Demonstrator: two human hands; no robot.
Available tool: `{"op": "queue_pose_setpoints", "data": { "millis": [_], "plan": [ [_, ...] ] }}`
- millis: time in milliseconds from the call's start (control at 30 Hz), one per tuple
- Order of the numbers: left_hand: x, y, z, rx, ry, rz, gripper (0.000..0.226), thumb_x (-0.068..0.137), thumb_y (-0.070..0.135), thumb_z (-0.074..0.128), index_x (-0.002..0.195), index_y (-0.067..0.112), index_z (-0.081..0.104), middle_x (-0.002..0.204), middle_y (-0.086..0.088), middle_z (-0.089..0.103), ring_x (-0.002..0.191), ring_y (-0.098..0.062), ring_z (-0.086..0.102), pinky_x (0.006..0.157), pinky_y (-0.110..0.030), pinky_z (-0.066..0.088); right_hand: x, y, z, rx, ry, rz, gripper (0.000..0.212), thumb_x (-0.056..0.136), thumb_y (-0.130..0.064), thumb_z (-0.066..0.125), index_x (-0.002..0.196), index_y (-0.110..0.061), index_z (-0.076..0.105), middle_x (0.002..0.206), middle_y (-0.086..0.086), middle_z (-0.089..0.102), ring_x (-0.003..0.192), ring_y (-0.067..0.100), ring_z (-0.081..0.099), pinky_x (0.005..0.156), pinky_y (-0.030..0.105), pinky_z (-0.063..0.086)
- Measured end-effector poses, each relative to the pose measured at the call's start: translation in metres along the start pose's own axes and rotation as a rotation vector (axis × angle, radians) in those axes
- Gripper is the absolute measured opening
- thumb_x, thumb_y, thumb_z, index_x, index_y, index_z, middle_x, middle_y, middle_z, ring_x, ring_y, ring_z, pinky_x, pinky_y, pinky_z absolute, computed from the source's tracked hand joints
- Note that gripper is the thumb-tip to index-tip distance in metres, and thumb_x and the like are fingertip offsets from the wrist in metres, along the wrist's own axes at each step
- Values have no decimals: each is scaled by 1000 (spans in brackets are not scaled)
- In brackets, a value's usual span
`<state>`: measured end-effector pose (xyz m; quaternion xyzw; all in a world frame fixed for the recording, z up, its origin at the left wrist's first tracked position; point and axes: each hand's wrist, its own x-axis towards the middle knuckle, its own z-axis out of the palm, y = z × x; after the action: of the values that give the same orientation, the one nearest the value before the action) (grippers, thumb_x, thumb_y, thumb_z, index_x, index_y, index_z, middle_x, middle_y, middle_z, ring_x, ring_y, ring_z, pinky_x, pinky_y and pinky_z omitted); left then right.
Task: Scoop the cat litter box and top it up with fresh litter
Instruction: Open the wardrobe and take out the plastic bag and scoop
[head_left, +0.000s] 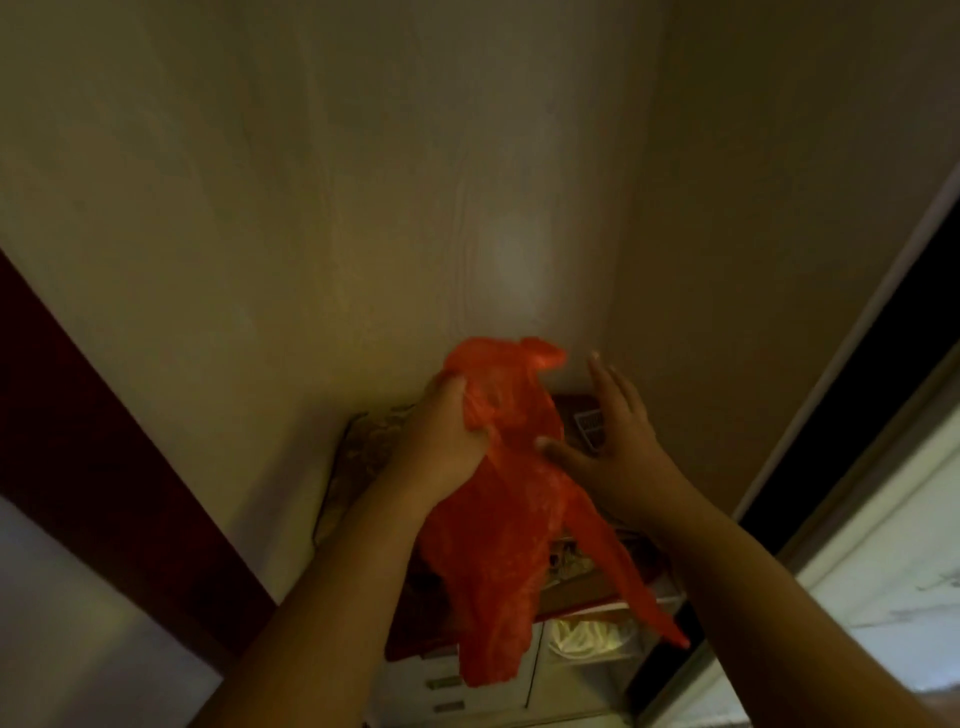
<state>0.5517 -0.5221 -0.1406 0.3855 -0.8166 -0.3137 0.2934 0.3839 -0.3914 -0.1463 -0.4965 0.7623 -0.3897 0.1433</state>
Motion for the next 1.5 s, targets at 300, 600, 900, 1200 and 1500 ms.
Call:
{"op": "queue_pose_setpoints", "data": {
  "millis": [300,600,900,1200,1500],
  "plan": [
    [19,-1,-46,-333,103,-73,92,84,9,70,154,46,23,157,9,37,137,-13,46,113,-43,42,-5,63,29,-190,-261,245,112,81,-20,81,160,-20,2,157,9,38,139,26,45,100,31,43],
    [13,0,-67,-390,169,-60,81,80,7,67,135,59,39,140,4,55,121,-20,60,102,-47,52,-1,63,20,-437,-369,276,40,98,-22,53,138,-21,57,127,7,65,102,18,62,76,14,42],
    [-17,18,-43,-73,-316,-4,95,75,35,77,148,53,19,145,10,49,115,-9,57,88,-26,46,6,-36,-4,226,-23,-50,15,92,-9,69,100,-20,76,92,-1,76,88,18,73,82,41,59],
    [-30,19,-1,40,-183,247,31,94,27,63,123,39,57,110,23,60,108,-3,62,87,-15,49,-5,-78,-11,173,123,-294,30,93,-26,68,119,-39,64,131,-16,61,123,7,57,105,45,48],
    [-30,34,-19,-126,-163,208,43,86,-1,61,106,37,66,87,25,65,91,5,66,69,-4,42,-10,-50,-22,-64,-264,-353,92,69,-67,77,146,-59,27,153,-24,35,144,1,32,118,38,36]
  ]
}}
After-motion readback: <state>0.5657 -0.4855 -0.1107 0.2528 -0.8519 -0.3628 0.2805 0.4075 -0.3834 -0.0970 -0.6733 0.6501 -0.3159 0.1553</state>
